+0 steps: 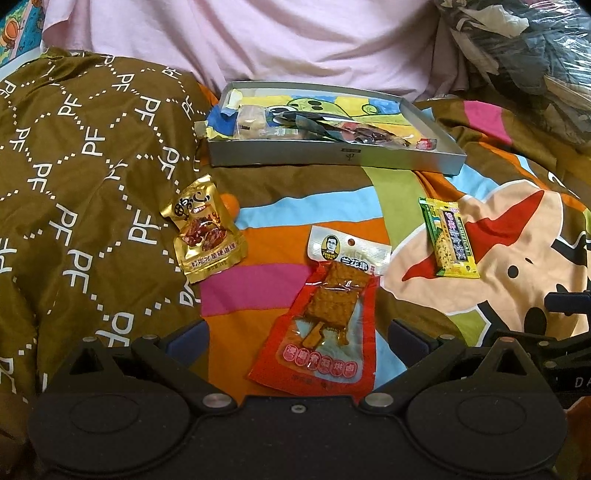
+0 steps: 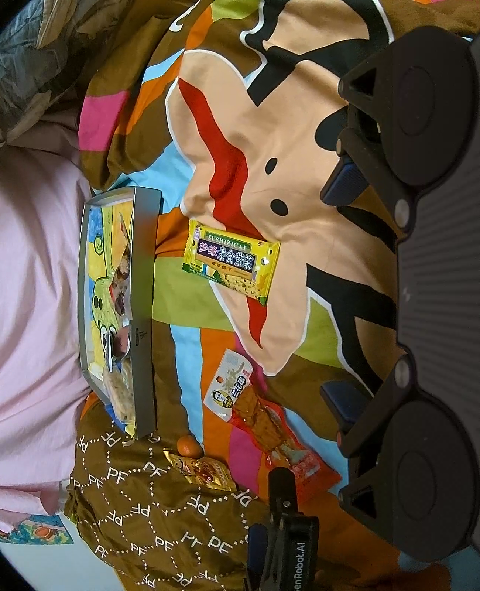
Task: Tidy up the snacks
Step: 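Reach the right tool to the yellow-green cracker bar while the left tool approaches the red tofu pack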
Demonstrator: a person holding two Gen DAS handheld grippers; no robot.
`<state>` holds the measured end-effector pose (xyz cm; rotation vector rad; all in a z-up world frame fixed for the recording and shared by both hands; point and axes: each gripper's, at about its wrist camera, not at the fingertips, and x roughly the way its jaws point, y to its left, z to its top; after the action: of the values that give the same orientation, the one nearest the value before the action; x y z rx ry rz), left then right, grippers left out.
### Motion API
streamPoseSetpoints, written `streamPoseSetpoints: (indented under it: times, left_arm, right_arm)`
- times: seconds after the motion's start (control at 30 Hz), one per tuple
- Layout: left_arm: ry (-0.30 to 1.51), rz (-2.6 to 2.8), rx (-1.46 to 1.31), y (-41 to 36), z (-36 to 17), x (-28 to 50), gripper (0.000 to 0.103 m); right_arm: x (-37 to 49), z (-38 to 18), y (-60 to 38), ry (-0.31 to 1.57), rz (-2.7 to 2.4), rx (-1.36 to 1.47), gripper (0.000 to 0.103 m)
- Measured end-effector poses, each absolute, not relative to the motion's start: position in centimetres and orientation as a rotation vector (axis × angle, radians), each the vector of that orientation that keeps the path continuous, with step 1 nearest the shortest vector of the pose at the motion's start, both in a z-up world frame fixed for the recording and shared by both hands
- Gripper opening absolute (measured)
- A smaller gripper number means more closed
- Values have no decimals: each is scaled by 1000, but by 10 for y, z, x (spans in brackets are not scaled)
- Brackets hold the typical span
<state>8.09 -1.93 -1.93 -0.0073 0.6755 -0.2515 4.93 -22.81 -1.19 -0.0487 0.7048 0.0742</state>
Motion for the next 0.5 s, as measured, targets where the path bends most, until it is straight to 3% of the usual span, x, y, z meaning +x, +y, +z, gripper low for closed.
streamPoseSetpoints:
  times: [0.5]
  left_arm:
    - [640, -260, 54, -26, -21, 94, 102]
  right_arm:
    - [71, -11, -227, 714, 52, -46, 103]
